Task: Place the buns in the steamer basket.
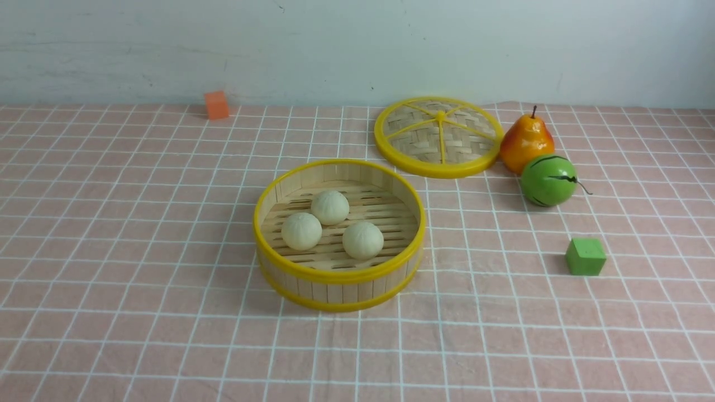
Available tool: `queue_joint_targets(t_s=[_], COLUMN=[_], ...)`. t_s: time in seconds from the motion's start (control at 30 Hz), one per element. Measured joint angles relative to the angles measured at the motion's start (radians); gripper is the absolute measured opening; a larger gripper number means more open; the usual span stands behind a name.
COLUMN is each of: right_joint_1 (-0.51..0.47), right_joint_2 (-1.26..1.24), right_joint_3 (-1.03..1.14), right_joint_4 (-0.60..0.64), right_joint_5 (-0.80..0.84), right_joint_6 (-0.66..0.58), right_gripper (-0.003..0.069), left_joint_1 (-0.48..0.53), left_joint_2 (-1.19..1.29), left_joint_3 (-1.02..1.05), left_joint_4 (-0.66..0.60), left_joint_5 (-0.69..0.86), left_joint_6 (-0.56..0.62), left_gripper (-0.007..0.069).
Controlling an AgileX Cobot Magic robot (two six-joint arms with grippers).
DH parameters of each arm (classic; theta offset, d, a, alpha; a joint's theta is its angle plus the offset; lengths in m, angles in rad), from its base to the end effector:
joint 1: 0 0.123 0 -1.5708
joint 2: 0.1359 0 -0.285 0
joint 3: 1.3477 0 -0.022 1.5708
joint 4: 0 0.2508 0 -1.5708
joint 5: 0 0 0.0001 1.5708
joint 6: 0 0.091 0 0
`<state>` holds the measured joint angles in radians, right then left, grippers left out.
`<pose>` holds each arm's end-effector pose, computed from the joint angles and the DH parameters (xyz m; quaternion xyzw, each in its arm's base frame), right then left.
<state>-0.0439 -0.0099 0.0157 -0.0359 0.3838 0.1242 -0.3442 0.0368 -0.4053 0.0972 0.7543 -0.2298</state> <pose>0.0522 -0.0035 0.1740 0.0582 0.8034 0.0085 0.5926 0.0224 -0.0016 0.2755 0.0546 0.8017 -0.1221 0.5826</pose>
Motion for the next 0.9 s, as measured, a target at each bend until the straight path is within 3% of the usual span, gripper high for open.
queue_joint_targets(t_s=[0.5,0.63,0.83,0.9], right_joint_1=[0.000,0.000,0.000,0.000], right_joint_2=[0.000,0.000,0.000,0.000], right_joint_3=[0.000,0.000,-0.001,-0.001], right_joint_4=[0.000,-0.001,-0.001,-0.001], right_joint_5=[0.001,0.001,0.001,0.001], right_joint_6=[0.000,0.000,0.000,0.000], right_gripper=[0.0031,0.0031,0.0031,0.0031], left_joint_1=[0.000,0.003,0.111,0.140], left_joint_2=[0.000,0.000,0.000,0.000], left_joint_3=[0.008,0.039,0.147,0.179], left_joint_4=[0.005,-0.028,-0.084,-0.091], left_joint_5=[-0.017,-0.129,-0.519,-0.570], left_joint_6=[-0.001,-0.001,-0.001,-0.001], left_gripper=[0.0016,0.0016,-0.0013,-0.0013])
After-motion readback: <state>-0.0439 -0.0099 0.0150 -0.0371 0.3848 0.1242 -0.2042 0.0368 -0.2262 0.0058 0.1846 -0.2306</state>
